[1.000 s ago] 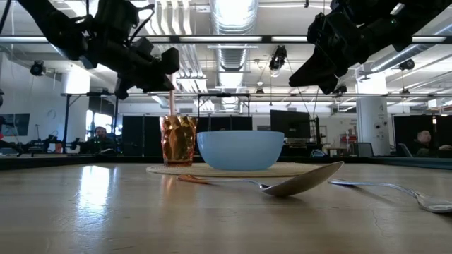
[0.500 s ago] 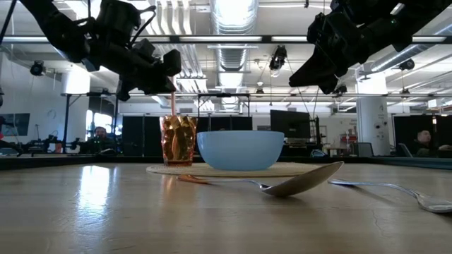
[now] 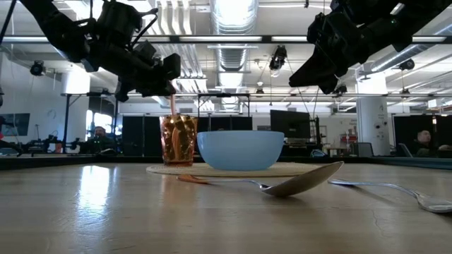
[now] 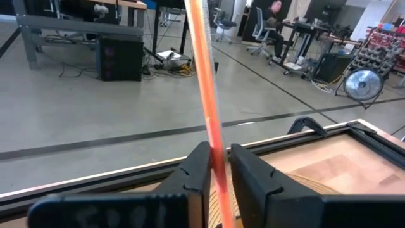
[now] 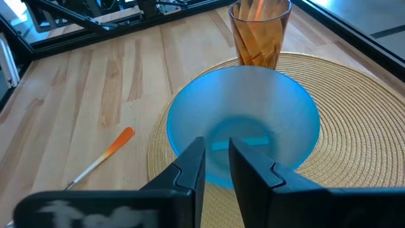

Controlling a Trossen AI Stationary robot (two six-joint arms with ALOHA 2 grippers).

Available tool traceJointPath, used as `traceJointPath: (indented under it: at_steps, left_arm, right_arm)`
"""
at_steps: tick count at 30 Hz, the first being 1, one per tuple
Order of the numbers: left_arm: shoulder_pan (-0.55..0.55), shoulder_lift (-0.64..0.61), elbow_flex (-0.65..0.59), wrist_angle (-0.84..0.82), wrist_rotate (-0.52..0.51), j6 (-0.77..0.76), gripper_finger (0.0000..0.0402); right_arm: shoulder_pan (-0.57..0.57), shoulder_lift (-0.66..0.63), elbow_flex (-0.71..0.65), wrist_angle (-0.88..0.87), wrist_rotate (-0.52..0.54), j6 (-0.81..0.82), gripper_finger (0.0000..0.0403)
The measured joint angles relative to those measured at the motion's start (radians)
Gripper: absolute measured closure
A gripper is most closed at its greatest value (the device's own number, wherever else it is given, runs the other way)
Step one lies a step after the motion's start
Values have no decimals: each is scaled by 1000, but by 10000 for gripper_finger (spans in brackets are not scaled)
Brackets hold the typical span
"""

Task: Pick & Place Utensil
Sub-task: Put the orange straw into the brown cup on the brown mat

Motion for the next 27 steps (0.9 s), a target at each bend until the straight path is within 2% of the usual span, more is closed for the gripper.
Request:
traceJointPath:
  at_steps: [15,21,27]
  left_arm:
    - [0,-1,1,-69,1,3,262]
    - [0,-2,23,-176,3,2,236]
    - [0,-6,63,-281,11,1,227]
  right_arm:
    - [0,0,0,0,0,0,344]
    - [0,0,0,0,0,0,340]
    - [0,0,0,0,0,0,333]
